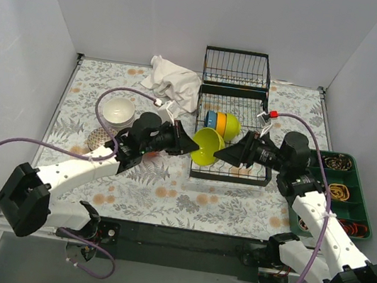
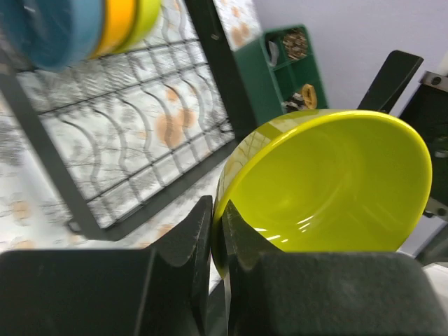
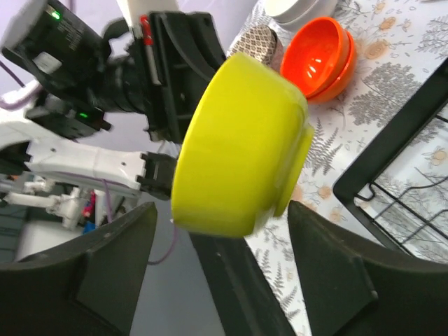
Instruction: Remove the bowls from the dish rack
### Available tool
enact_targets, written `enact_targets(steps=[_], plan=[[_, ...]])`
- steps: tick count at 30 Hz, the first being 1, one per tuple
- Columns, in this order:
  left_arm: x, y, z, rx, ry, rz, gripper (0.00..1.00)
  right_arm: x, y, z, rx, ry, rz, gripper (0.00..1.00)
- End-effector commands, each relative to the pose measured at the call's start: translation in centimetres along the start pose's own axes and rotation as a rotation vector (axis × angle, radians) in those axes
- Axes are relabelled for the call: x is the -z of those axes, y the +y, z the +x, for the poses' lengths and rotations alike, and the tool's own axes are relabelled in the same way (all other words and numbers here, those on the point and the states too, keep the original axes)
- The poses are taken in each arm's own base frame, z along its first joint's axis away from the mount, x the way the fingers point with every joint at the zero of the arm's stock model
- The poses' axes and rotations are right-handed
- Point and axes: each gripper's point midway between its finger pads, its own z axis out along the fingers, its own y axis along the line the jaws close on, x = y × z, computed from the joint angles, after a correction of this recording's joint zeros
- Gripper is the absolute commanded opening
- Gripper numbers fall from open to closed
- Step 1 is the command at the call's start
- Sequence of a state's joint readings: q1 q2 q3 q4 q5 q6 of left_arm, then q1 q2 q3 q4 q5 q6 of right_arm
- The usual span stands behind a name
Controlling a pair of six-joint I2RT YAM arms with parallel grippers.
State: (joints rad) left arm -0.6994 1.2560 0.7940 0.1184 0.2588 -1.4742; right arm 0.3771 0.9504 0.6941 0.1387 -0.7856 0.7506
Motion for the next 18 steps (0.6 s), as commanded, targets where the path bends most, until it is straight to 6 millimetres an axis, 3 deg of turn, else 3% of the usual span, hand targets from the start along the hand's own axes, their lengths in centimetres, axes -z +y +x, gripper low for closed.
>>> enact_targets(steps=[1, 3, 5, 7, 12, 18], plan=[[3.1, 3.0, -1.7, -0.064, -0.103, -0.194, 0.0, 0.1, 0.4, -0.3, 0.094, -0.023, -0.016, 0.89], [4.6, 3.9, -1.5, -0.081, -0.103, -0.256, 0.0, 0.0, -0.2, -0.4, 0.097, -0.018, 0.007, 0.97], [5.9, 5.5, -1.0, -0.086, -0.089, -0.35, 0.0, -0.1, -1.5, 0.1, 0.11, 0.012, 0.06, 0.99], [7.2, 6.2, -1.0, -0.089, -0.093, -0.407, 0.0, 0.0, -2.5, -0.7, 0.174, 0.003, 0.127, 0.99], [10.1, 10.1, 2.2, -0.046, 0.034, -0.622, 0.0, 0.9, -6.5, -1.2, 0.212, 0.019, 0.352, 0.99], [11.0, 13.5, 5.2, 0.023, 0.121, -0.774, 0.0, 1.4, -9.5, -1.6, 0.238, 0.025, 0.485, 0.99]])
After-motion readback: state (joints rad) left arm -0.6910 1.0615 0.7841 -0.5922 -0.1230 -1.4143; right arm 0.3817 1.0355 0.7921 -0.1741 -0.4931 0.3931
